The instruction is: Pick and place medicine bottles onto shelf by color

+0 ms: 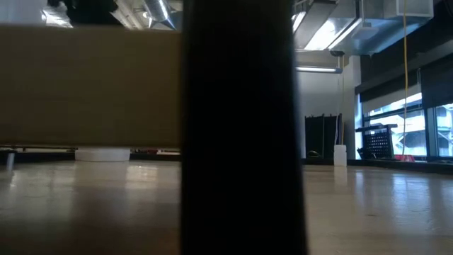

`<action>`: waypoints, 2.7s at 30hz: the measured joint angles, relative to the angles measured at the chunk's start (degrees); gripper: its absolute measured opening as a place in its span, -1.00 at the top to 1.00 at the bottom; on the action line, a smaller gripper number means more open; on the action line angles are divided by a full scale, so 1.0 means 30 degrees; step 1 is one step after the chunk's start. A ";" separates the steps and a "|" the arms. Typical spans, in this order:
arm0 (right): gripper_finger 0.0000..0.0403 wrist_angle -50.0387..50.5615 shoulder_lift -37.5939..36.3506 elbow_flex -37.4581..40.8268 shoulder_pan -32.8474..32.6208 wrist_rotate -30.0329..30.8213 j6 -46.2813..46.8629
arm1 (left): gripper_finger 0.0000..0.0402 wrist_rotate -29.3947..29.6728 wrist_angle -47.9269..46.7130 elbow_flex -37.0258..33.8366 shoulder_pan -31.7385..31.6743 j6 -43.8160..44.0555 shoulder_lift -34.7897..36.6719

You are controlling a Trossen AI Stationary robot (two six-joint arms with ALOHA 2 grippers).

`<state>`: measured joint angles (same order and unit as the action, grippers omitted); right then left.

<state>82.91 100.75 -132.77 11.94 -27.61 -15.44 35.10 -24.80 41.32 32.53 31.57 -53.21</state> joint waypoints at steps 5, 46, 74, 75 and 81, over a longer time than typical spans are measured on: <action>-0.07 -0.0001 0.0000 0.0000 0.0000 0.0005 0.0000 | -0.12 -0.1055 0.0000 0.0000 -0.1914 -0.0329 0.0000; -0.07 0.2351 -0.4608 0.5100 -0.4737 1.3230 1.3537 | -0.12 -0.5612 -0.0022 0.0015 -1.0381 -0.7254 0.0000; -0.07 -0.0944 -0.5636 1.6036 -1.6135 0.3471 2.4545 | -0.12 -1.0908 0.0022 0.0015 -1.0381 -1.0779 0.0000; -0.07 -0.1080 -0.5662 1.6028 -1.6313 0.3814 2.4510 | -0.12 -1.1614 0.0029 0.0015 -1.0381 -1.1072 0.0000; -0.07 -0.1129 -0.5654 1.6028 -1.7121 0.4375 2.4480 | -0.12 -1.3062 0.0022 0.0015 -1.0381 -1.1211 0.0000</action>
<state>79.53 83.79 -84.68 -39.42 -14.48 58.00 -4.09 -24.73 41.36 1.39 -2.07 -53.21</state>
